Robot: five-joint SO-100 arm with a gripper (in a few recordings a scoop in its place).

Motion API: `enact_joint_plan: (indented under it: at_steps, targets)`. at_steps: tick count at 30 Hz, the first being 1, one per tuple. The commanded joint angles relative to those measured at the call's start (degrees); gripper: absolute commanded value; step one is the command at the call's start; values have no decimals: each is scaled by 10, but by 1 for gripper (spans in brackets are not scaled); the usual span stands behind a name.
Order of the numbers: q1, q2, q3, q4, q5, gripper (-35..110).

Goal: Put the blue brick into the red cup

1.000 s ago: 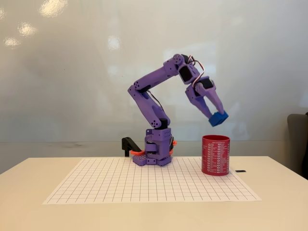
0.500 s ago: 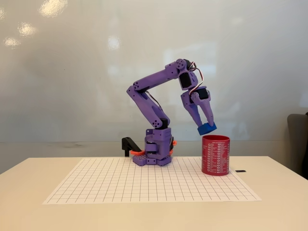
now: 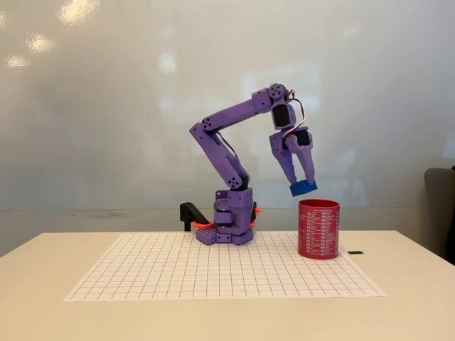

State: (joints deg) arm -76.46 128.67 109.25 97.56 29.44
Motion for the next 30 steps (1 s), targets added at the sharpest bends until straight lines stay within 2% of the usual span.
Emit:
enact_joint_plan:
  at_steps: [1, 9, 19, 21, 24, 30]
  targets:
    - [-18, -16, -47, -11, 13, -1]
    - [7, -42, -65, -69, -1, -1]
    - [25, -47, -53, -83, -44, 0]
    - [12, -51, -54, -68, -64, 11]
    - [2, -43, -47, -62, -80, 42]
    - [-4, -31, -37, -78, -93, 45]
